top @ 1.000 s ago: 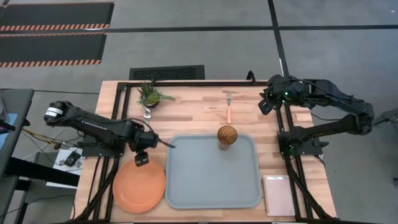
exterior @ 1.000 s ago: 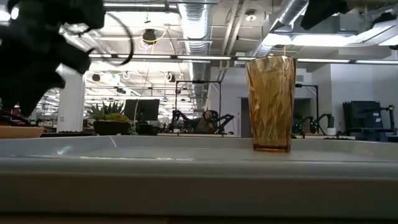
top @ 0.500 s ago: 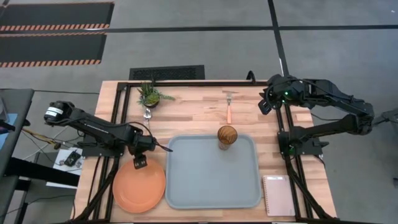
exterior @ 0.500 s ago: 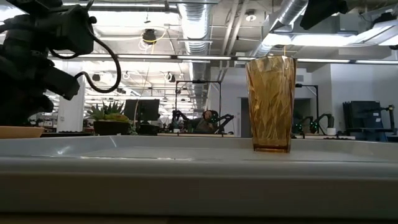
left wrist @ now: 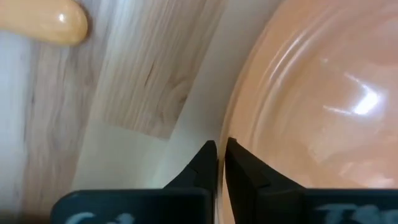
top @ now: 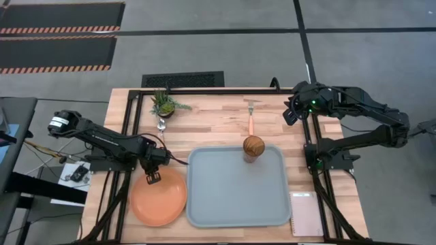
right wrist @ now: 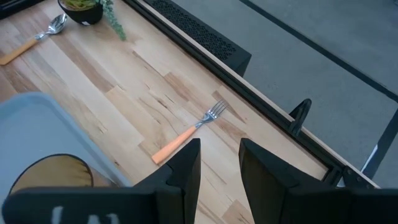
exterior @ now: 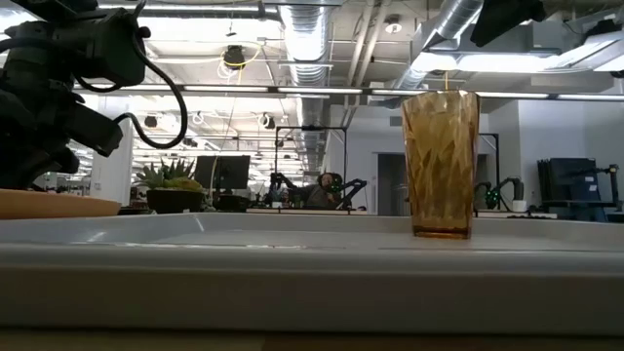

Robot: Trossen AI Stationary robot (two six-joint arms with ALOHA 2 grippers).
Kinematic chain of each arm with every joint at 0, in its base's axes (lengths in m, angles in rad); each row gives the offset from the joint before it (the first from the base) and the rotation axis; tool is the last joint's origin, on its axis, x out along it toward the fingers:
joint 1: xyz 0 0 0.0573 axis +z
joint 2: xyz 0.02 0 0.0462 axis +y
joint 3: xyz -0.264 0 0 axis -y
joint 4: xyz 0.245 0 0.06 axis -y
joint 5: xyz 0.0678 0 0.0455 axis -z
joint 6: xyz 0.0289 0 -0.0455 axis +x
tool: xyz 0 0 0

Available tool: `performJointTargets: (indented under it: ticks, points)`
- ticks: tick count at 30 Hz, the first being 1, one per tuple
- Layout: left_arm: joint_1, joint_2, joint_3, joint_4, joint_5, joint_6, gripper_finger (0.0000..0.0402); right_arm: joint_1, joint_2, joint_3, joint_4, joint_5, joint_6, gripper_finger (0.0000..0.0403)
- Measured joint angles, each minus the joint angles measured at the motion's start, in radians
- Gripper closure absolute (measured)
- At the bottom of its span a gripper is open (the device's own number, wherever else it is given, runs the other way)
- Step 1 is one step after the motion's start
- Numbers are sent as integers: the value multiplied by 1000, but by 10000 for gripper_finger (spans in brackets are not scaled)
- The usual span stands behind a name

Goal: Pick and place plate/cup/fork/spoon on tray
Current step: Put the orange plate on the gray tray

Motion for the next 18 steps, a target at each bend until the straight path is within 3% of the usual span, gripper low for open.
performJointTargets:
  ticks: [8,18]
  points:
    - [0,-38,-2,-60,65,-129,401,0,0,0,0,0,0,269]
    - [0,-249,47,-174,62,-372,401,0,0,0,1,0,2,269]
